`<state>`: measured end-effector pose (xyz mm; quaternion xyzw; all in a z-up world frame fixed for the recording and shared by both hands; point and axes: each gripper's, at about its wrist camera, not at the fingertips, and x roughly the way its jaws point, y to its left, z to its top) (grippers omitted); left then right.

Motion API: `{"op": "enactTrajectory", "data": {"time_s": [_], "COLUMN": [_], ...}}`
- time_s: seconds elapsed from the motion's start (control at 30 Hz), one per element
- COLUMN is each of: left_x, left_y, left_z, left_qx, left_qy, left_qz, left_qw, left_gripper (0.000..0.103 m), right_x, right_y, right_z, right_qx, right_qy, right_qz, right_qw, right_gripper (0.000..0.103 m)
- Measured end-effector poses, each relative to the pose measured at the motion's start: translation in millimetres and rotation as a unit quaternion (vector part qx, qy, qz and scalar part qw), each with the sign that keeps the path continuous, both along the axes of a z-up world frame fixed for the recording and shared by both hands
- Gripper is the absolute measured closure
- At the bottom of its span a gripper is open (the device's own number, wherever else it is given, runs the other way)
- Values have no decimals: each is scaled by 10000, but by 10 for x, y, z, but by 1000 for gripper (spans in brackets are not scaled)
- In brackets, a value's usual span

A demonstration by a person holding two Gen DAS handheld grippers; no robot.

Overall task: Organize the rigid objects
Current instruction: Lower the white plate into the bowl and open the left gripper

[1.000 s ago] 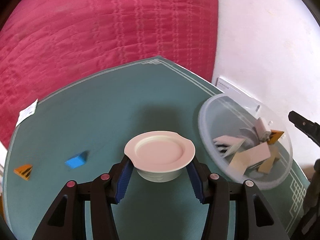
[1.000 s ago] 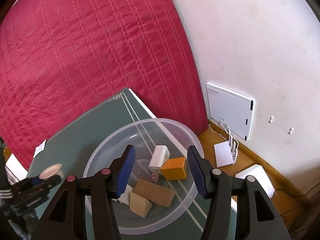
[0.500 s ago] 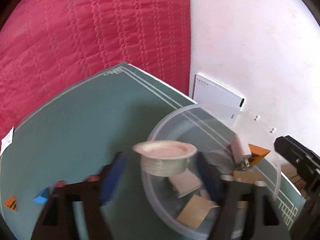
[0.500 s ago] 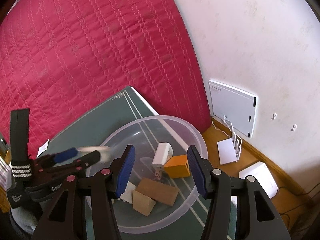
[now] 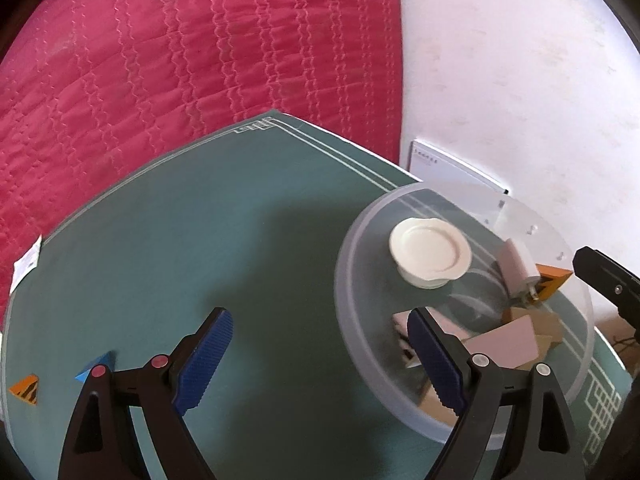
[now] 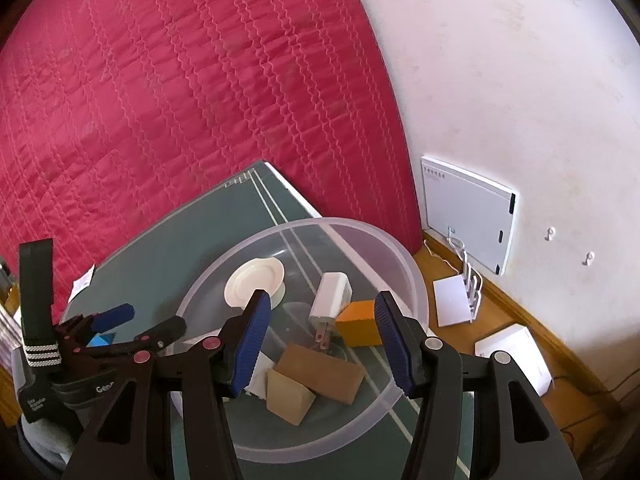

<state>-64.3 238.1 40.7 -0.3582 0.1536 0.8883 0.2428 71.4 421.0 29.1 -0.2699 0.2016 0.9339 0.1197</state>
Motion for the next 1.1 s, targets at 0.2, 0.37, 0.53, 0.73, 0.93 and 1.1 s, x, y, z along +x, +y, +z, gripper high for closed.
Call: {"op": "enactTrajectory", "data": {"time_s": [0.2, 0.37, 0.53, 0.73, 0.93, 1.1], "left_x": [15, 73, 147, 147, 142, 191], "left_y": [-93, -133, -182, -329, -441, -535], "left_z": [-50, -36, 13, 55, 43, 27], "left_qx": [-165, -121, -129, -26, -51, -127], "left_qy": [224, 302, 498, 518, 534, 674], "left_qz": [186, 201, 211, 297, 485, 712], "left_qw": [9994, 9993, 9985, 9982, 9974, 9951], "left_gripper": [11, 10, 10, 10, 10, 8], "right_x": [-23, -56, -82, -104, -111, -113], "right_y": [-32, -113, -182, -247, -347, -440], "right_z": [-35, -63, -97, -110, -125, -128], "right_qx": [59, 190, 272, 363, 499, 656], "right_qy": [-66, -109, -165, -200, -240, -251], "right_qz": [63, 189, 287, 351, 435, 482], "right_qw": [9999, 9996, 9991, 9985, 9975, 9964], "right_gripper": [47, 47, 47, 47, 47, 47]}}
